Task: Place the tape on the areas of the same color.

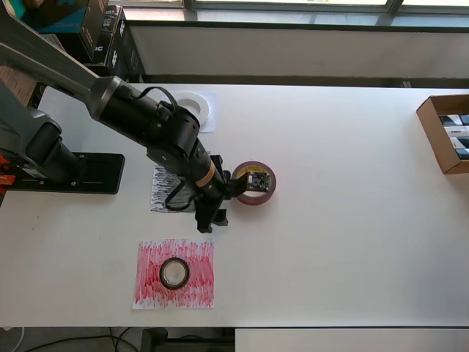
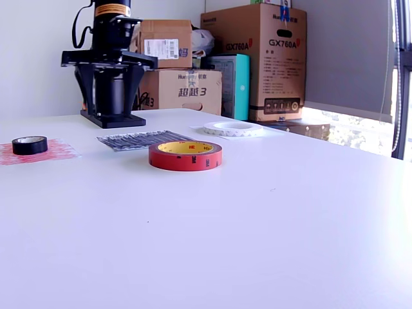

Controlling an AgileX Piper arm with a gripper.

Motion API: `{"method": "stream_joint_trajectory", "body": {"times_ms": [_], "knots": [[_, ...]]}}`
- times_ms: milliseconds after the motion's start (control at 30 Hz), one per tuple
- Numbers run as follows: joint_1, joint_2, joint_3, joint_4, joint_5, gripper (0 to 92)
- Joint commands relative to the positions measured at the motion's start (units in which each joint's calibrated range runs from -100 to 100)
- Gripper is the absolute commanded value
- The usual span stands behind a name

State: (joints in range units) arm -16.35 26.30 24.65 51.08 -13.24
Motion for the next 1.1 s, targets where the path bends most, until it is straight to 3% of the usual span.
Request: {"method": "stream_joint_trajectory", "body": {"times_ms": [0, 167, 433, 867, 1067], "knots": [[-3.37, 3.82, -5.52, 1.32, 0.31, 66.8], [-3.68, 6.91, -10.52, 5.73, 0.47, 66.8], [-6.6, 5.97, -9.15, 5.82, -0.67, 66.8], [-12.37, -3.1, 3.38, 4.89, -12.3, 66.8], [-13.08, -5.07, 5.57, 4.89, -12.71, 66.8]]}}
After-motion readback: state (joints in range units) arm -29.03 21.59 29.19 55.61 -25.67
